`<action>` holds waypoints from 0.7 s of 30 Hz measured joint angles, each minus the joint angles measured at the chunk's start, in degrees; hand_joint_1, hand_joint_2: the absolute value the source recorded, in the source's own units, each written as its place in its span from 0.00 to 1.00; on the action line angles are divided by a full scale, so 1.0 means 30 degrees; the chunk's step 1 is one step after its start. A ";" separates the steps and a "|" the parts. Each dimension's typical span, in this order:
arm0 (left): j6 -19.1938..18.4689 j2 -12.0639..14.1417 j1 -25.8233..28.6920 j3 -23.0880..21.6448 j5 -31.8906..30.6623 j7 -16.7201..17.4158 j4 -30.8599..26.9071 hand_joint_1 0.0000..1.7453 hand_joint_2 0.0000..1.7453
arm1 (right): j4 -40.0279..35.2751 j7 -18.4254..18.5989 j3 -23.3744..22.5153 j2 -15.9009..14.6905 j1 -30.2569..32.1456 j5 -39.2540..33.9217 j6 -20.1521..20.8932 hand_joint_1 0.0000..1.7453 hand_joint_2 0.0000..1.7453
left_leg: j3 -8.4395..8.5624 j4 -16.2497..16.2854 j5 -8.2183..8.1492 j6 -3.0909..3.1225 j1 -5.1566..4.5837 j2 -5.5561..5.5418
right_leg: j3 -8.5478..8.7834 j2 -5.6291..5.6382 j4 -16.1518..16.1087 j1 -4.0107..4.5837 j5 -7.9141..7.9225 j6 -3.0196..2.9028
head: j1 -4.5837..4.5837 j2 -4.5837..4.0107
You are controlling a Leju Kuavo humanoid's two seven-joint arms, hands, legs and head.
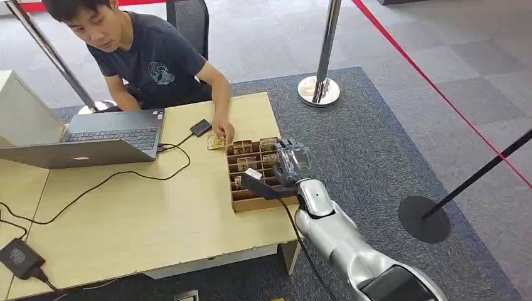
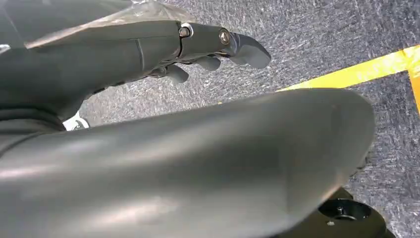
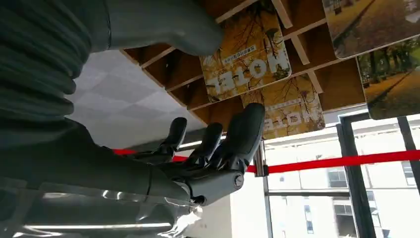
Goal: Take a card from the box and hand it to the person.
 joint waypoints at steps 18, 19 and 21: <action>0.0000 0.0000 -0.0001 0.0000 -0.0066 0.0000 0.0000 0.00 0.00 | 0.0605 0.0270 -0.0058 0.0066 -0.0399 -0.0058 0.0270 0.46 1.00 | 0.0002 0.0000 0.0016 0.0009 0.0000 0.0002 | 0.0002 0.0000 -0.0001 0.0000 0.0010 -0.0008 | -0.0007 0.0000; 0.0000 0.0000 -0.0001 0.0000 -0.0065 0.0000 0.0000 0.00 0.00 | 0.0656 0.0270 -0.0065 0.0065 -0.0431 -0.0058 0.0291 0.47 1.00 | 0.0002 0.0000 0.0018 0.0009 0.0000 0.0002 | 0.0002 0.0000 -0.0001 0.0000 0.0011 -0.0008 | 0.0000 0.0000; 0.0000 0.0000 -0.0001 0.0000 -0.0073 0.0000 0.0000 0.00 0.00 | 0.0735 0.0270 -0.0065 0.0073 -0.0492 -0.0051 0.0343 0.47 1.00 | 0.0002 0.0001 0.0021 0.0009 0.0000 0.0002 | 0.0002 0.0000 -0.0001 0.0000 0.0018 -0.0001 | -0.0007 0.0000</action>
